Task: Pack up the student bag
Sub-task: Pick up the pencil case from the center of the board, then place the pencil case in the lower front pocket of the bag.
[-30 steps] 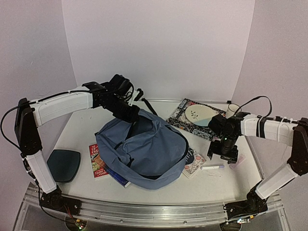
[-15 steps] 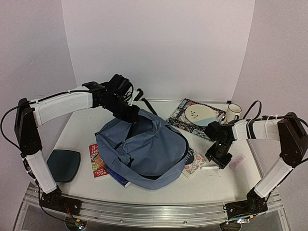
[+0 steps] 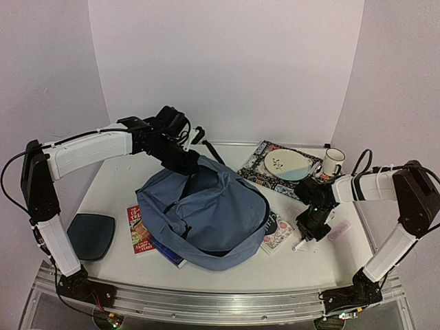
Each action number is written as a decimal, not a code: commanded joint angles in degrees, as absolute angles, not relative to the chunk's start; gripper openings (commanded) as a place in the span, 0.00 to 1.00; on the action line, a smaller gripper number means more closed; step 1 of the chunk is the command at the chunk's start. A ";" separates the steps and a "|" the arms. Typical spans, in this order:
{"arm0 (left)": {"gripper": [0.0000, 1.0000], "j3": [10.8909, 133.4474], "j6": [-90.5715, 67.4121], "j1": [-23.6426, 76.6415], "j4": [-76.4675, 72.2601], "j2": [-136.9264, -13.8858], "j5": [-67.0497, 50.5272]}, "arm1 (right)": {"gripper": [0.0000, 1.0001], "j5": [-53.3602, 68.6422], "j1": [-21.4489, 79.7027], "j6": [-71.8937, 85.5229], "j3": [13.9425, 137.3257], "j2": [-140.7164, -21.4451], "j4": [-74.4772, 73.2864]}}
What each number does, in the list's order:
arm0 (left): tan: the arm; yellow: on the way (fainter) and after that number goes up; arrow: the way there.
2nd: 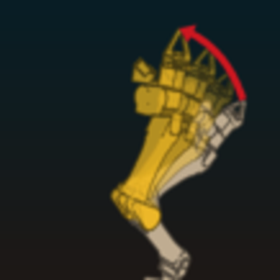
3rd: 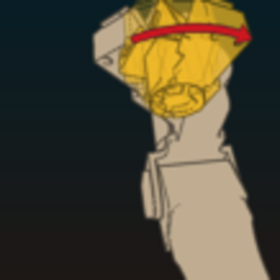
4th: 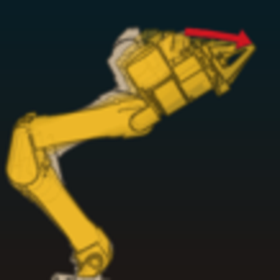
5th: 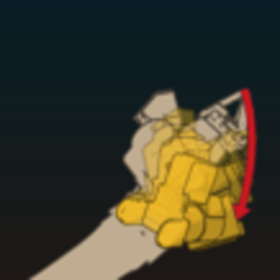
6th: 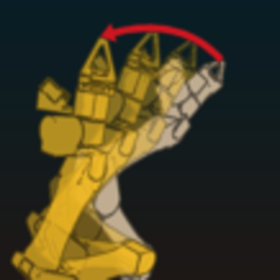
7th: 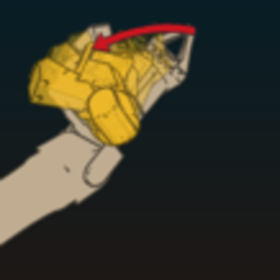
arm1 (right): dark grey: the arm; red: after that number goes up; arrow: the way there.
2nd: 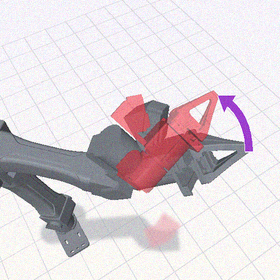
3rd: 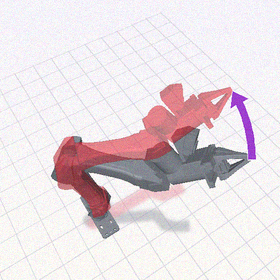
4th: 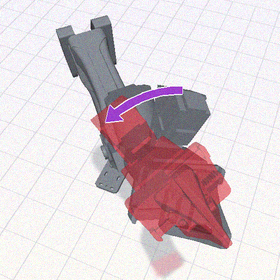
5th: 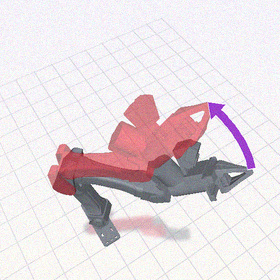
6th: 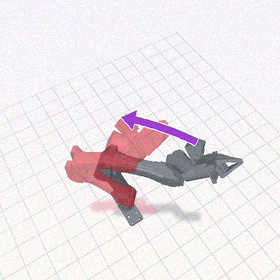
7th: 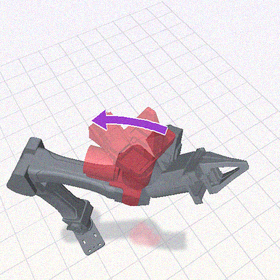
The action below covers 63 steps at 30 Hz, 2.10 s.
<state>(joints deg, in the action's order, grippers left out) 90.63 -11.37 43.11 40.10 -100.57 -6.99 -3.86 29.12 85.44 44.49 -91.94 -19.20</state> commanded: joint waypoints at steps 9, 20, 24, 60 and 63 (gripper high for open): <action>0.00 91.71 -11.34 42.80 39.05 -97.68 -6.58 | 0.00 -6.04 27.80 78.82 45.19 -88.71 -18.82; 0.00 92.70 -10.99 42.80 39.55 -97.98 -5.63 | 0.00 -3.80 27.77 59.00 54.48 -79.68 -22.59; 0.00 92.90 -11.20 42.80 39.59 -98.42 -6.03 | 0.00 -0.34 27.77 53.79 58.77 -77.47 -22.26; 0.00 97.18 -12.10 42.80 40.17 -100.85 -11.51 | 0.00 29.98 48.27 62.41 86.45 -109.52 10.15; 0.00 97.15 -12.29 42.80 40.18 -100.95 -12.20 | 0.00 27.73 48.28 63.58 87.87 -111.89 10.19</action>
